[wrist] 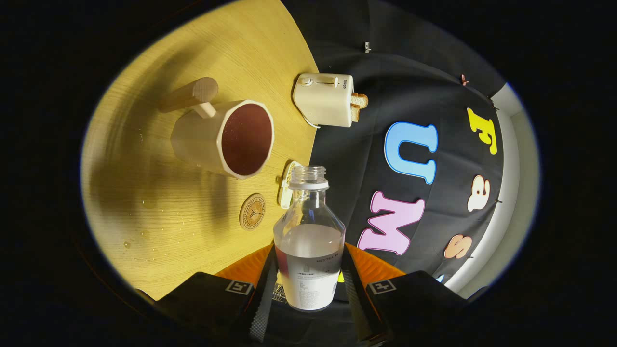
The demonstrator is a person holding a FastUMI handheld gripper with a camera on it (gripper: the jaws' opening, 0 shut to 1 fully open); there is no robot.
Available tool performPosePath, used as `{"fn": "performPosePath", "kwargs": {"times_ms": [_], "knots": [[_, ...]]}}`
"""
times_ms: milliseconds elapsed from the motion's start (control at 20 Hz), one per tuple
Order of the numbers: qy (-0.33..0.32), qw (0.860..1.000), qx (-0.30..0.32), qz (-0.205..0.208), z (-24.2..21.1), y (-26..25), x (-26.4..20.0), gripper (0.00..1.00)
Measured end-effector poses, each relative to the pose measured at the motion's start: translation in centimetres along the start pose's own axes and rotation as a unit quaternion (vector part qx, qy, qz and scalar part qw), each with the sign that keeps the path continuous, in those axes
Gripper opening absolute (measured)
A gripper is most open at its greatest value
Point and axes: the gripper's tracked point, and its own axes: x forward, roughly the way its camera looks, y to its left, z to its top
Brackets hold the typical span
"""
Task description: Take the bottle from table, then pour the juice into the cup, finally place the bottle on the coaster
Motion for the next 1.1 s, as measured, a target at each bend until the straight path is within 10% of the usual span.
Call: {"fn": "performPosePath", "kwargs": {"times_ms": [1100], "knots": [[-0.011, 0.998, -0.060, -0.014, 0.25, -0.72, 0.57, 0.71]]}}
